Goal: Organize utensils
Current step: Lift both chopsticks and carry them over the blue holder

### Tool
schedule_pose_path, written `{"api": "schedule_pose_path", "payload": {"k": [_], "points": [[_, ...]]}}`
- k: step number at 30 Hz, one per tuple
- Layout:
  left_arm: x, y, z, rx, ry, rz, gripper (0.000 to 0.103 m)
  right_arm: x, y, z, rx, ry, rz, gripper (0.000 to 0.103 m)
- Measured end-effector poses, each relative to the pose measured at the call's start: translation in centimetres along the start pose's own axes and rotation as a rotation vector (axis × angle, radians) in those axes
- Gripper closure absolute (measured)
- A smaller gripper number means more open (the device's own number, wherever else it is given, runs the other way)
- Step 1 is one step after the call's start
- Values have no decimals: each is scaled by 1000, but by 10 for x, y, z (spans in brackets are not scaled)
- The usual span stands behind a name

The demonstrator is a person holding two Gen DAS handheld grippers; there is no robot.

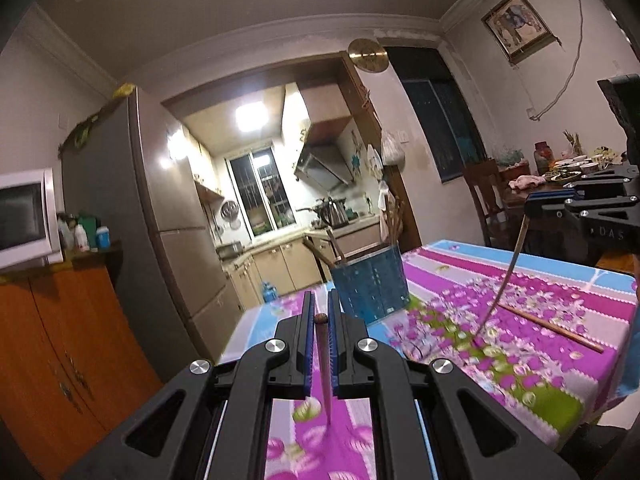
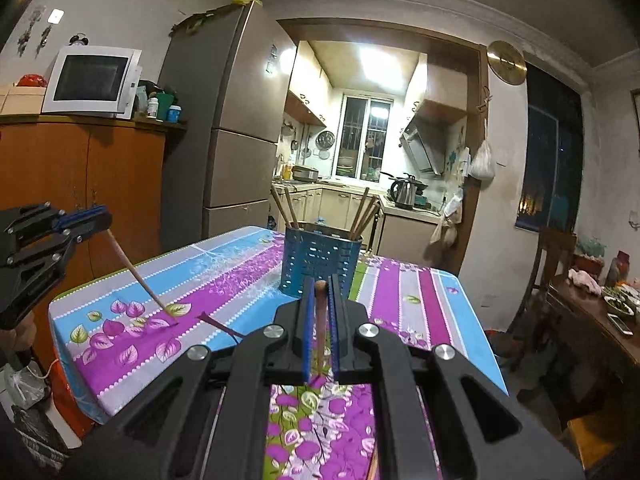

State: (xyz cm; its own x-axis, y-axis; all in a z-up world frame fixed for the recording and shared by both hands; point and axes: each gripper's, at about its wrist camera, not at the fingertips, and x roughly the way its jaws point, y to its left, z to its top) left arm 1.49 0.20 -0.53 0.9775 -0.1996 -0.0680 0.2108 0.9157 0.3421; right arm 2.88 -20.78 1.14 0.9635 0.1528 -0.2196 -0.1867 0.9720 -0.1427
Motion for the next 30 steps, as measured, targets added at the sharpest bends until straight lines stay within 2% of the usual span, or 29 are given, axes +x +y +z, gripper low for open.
{"api": "schedule_pose_path", "payload": {"k": [5, 15, 22, 30], "points": [[14, -1, 11, 9, -12, -3, 95, 12, -9, 12, 23, 13, 36, 98], [32, 13, 20, -61, 15, -64, 95, 30, -22, 28, 72, 53, 88, 98], [43, 34, 34, -103, 13, -83, 95, 32, -23, 50, 61, 17, 98, 98], [72, 66, 68, -188, 18, -160, 95, 52, -29, 83, 76, 10, 147, 98]]}}
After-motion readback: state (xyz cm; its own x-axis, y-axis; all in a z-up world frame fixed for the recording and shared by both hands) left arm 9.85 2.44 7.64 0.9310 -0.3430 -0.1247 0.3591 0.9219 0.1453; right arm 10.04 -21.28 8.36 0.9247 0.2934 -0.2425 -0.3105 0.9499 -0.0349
